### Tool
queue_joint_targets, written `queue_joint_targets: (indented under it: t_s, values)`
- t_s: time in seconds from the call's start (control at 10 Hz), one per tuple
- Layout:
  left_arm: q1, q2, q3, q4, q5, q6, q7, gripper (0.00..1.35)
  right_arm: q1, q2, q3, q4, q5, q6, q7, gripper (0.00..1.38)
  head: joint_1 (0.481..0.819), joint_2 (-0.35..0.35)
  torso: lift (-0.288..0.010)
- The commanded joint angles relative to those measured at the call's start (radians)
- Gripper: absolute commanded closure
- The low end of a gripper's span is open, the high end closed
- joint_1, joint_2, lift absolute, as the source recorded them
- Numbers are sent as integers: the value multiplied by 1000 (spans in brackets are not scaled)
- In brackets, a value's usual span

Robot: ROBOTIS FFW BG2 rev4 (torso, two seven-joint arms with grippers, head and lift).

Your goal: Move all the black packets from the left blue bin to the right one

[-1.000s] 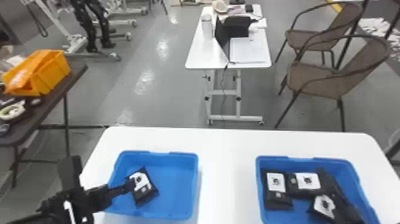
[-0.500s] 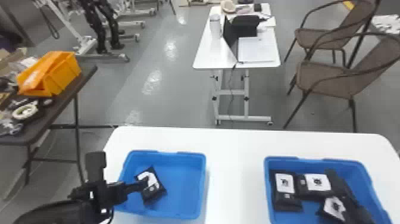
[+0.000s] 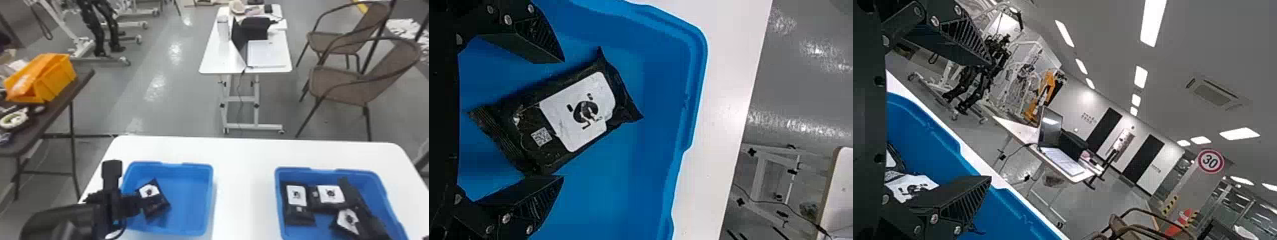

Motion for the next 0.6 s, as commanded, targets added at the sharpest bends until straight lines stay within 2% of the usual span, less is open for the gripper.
queue_joint_targets:
  t_s: [0.0, 0.1, 0.3, 0.5]
  values:
    - [-22, -3, -10, 9, -45, 59, 4, 229, 3, 1, 0, 5, -6, 1, 0, 211, 695, 140, 0]
    - [-45, 3, -20, 48, -49, 65, 4, 262, 2, 1, 0, 8, -7, 4, 0, 211, 695, 142, 0]
    - [-88, 38, -78, 130, -25, 59, 3, 266, -8, 1, 0, 17, -7, 10, 8, 211, 695, 143, 0]
    - [-114, 47, -84, 204, -14, 38, 1, 349, -8, 1, 0, 22, -7, 10, 14, 211, 695, 139, 0]
